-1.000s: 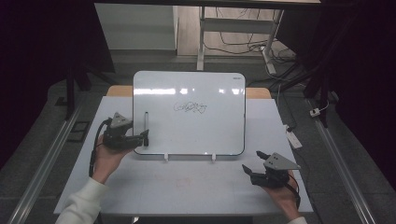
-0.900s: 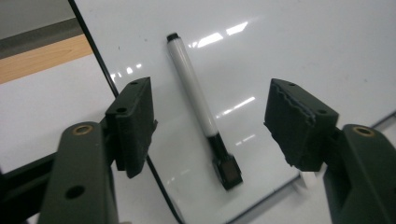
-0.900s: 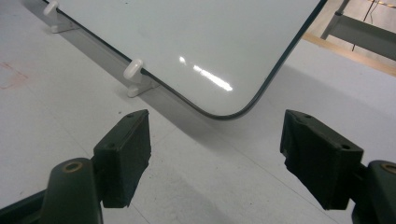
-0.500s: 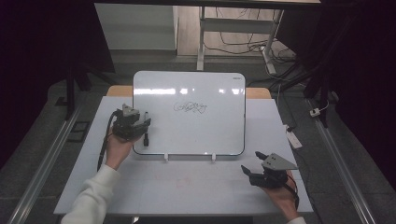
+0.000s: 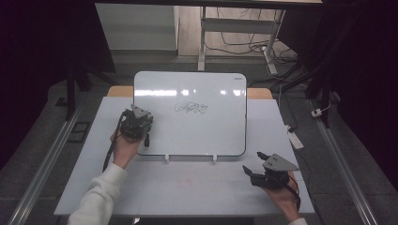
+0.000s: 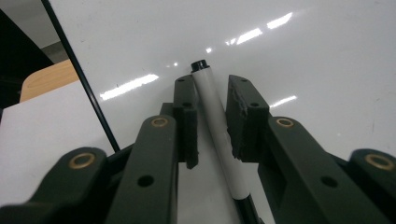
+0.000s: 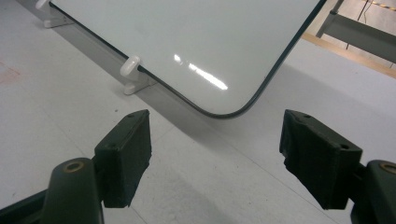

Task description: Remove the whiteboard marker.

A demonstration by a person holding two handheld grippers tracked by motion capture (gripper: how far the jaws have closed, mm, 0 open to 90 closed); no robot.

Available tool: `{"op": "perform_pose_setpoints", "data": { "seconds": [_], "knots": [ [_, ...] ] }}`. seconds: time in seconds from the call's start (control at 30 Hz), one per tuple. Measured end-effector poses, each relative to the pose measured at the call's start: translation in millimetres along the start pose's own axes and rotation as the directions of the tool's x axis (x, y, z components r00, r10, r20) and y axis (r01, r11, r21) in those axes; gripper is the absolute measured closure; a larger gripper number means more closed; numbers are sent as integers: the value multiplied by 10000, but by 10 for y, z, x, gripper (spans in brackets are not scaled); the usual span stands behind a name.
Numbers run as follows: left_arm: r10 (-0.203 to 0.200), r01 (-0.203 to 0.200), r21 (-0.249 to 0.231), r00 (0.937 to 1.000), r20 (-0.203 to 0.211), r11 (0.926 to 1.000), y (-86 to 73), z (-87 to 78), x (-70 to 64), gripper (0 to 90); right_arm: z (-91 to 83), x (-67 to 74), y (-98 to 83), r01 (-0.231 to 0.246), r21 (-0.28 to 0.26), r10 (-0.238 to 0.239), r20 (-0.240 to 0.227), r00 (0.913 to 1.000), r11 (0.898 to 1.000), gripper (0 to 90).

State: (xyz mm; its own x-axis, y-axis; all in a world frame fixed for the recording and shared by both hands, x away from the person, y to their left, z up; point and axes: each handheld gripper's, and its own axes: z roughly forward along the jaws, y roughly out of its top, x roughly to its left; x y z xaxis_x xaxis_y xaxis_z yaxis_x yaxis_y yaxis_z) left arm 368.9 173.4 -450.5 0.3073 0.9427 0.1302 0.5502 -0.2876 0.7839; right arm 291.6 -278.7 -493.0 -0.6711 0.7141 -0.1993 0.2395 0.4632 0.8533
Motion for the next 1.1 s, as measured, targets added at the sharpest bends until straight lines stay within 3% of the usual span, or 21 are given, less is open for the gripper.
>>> {"op": "perform_pose_setpoints", "data": {
  "seconds": [0.13, 0.33, 0.6, 0.73, 0.8, 0.9, 0.93, 1.0, 1.07, 1.1],
  "knots": [
    [-22, 22, -18, 10000, 63, 10000, 4, 0, -24, 809, -4, 9, 11, 9, -27, -9, 49, 10000, 10000, 248],
    [148, -146, -80, 9996, 247, 9999, -4, -9, -26, 812, -3, 14, 10, 71, -22, -70, 87, 9999, 10000, 251],
    [101, -51, -528, 9955, 946, 9986, -10, -173, 28, 814, 0, 11, 6, 30, -33, -29, 93, 10000, 10000, 255],
    [-58, 204, -848, 9856, 1692, 9962, -18, -302, 76, 814, 5, 18, 10, 33, -68, -32, 74, 10000, 10000, 256],
    [-9, 198, -971, 9816, 1910, 9951, -23, -368, 80, 814, 8, 23, 16, 33, -92, -33, 49, 10000, 10000, 257],
    [233, 71, -1257, 9708, 2387, 9920, -30, -476, 39, 814, 18, 40, 35, 26, -117, -26, -29, 10000, 9999, 257],
    [233, 71, -1257, 9708, 2387, 9920, -30, -476, 39, 814, 18, 40, 35, 26, -117, -26, -29, 10000, 9999, 257],
    [413, -5, -1430, 9583, 2826, 9897, -26, -530, -19, 814, 34, 69, 67, -2, -202, -4, -262, 9997, 9998, 258],
    [499, -65, -1469, 9546, 2937, 9891, -24, -542, -44, 814, 43, 96, 102, -117, -280, 103, -495, 9987, 9995, 259],
    [574, -108, -1506, 9496, 3082, 9885, -21, -551, -72, 814, 48, 112, 124, -168, -341, 147, -628, 9979, 9993, 261]
  ]
}}
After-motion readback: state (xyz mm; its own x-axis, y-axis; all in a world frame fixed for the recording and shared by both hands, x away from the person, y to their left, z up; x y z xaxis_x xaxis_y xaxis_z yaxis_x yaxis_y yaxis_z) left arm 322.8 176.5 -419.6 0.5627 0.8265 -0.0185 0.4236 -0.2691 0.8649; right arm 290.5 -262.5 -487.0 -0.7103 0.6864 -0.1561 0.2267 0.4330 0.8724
